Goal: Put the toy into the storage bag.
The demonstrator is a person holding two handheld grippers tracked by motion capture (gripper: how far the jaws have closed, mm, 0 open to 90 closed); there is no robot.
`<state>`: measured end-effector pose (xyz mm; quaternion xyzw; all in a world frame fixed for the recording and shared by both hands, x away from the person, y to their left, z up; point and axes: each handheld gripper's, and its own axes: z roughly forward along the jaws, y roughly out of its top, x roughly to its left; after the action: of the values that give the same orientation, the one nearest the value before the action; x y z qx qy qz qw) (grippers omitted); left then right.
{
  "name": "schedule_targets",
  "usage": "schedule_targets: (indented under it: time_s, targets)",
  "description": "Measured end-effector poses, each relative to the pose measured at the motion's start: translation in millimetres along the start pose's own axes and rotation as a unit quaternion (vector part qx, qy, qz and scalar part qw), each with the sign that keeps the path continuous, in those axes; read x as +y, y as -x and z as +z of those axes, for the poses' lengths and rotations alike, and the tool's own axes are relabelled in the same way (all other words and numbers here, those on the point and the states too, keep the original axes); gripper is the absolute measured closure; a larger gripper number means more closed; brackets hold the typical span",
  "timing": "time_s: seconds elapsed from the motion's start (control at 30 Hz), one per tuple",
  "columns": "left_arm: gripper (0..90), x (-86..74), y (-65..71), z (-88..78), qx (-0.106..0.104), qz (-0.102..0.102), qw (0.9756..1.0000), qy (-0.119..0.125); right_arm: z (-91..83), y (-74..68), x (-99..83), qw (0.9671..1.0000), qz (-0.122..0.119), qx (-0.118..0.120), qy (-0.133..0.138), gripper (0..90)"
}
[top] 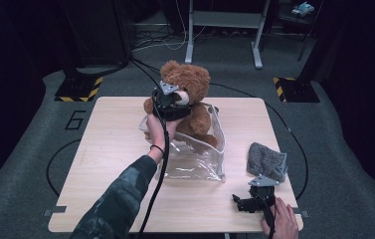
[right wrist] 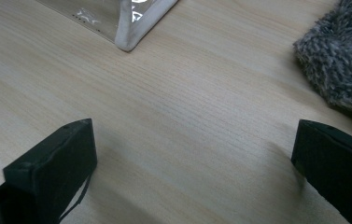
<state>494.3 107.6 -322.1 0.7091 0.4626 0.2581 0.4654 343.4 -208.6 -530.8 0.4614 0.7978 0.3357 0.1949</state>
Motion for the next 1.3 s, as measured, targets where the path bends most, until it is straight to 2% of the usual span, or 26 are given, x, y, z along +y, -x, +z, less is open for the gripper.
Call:
schedule_targets:
  time_s: [0.33, 0.43, 0.53, 0.87, 0.9, 1.13, 1.3]
  targets:
    - [38.8, -11.2, 5.4, 4.6, -0.004, 0.004, 0.9997, -0.023, -0.1, -0.3, 0.1, 1.0, 0.002, 0.002, 0.0, 0.0]
    - [38.6, -16.9, 5.4, 8.0, -0.01, -0.009, 0.9993, -0.034, -0.3, 0.1, 0.1, 1.0, 0.0, 0.001, -0.002, 0.0]
    - [38.5, -20.4, 5.7, 10.6, -0.013, -0.017, 0.9988, -0.044, -0.2, 0.1, 0.1, 1.0, 0.0, 0.001, -0.002, 0.0]
    - [37.0, -35.0, 9.6, 17.6, -0.01, -0.02, 0.9961, -0.086, -0.2, 0.1, 0.1, 1.0, 0.0, 0.001, -0.001, 0.0]
    - [36.3, -36.1, 9.2, 17.3, -0.011, -0.013, 0.9957, -0.091, -0.3, -0.1, 0.1, 1.0, 0.001, 0.002, -0.001, 0.0]
    - [32.1, -44.0, 8.5, 12.2, -0.01, -0.011, 0.9951, -0.098, -0.2, 0.0, 0.1, 1.0, 0.0, 0.001, -0.002, 0.0]
    - [23.4, -41.8, 10.2, 1.0, -0.02, -0.007, 0.9959, -0.087, -0.3, 0.1, 0.1, 1.0, 0.0, 0.001, -0.002, 0.0]
